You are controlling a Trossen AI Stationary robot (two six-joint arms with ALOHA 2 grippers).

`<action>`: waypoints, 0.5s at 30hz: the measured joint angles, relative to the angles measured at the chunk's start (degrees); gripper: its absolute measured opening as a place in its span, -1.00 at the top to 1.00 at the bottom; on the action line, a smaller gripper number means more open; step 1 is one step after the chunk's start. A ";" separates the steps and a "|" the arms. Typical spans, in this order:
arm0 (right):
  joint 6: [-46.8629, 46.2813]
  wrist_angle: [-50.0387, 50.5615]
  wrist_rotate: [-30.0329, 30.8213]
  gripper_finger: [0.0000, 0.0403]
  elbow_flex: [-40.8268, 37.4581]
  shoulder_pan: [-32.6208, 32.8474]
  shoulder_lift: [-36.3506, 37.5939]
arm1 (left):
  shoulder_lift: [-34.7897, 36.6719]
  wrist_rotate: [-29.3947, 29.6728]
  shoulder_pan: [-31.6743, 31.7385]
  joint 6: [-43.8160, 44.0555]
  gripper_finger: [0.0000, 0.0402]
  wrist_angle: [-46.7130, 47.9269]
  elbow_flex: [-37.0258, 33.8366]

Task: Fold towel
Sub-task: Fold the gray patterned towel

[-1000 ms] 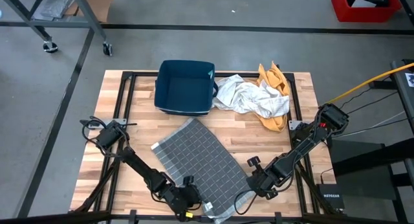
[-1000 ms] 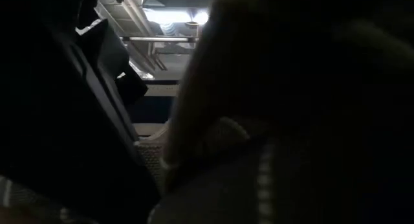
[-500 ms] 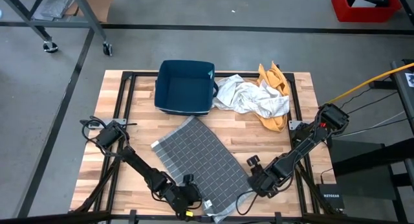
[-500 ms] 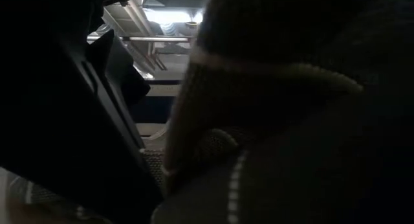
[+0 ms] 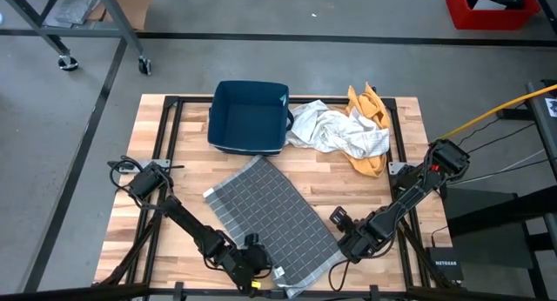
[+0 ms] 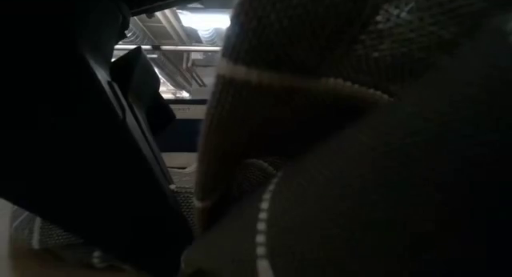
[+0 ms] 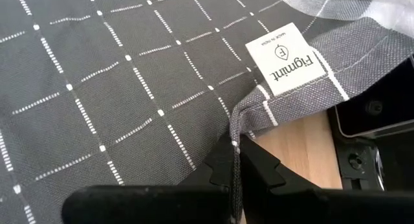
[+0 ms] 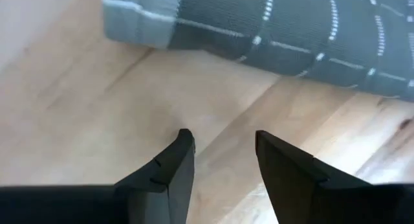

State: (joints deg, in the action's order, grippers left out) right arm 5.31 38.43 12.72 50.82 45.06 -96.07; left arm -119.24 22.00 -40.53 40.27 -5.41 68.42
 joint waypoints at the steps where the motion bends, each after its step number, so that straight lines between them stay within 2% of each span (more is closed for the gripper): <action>1: 0.07 0.66 0.71 0.16 0.28 0.00 -0.03 | 0.00 0.00 0.07 0.11 0.99 0.02 0.00; 6: 0.23 3.32 7.10 0.16 4.66 -0.09 -0.11 | 0.00 -0.04 0.55 0.18 0.99 0.13 0.00; 8: 0.19 3.56 7.50 0.16 6.60 -0.11 -0.11 | 0.00 -0.04 0.84 0.26 0.99 0.11 0.00; 11: -2.40 3.22 4.31 0.16 8.50 -0.11 -0.09 | 0.00 -0.04 1.04 0.06 0.98 0.15 -0.02; 15: -15.69 3.69 -3.90 0.16 8.88 -0.14 -0.09 | 0.00 -0.15 1.18 -0.13 0.98 0.20 -0.04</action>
State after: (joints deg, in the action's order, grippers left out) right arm -10.38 42.12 8.83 59.70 44.92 -96.16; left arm -119.24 21.85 -39.35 40.14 -5.21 68.38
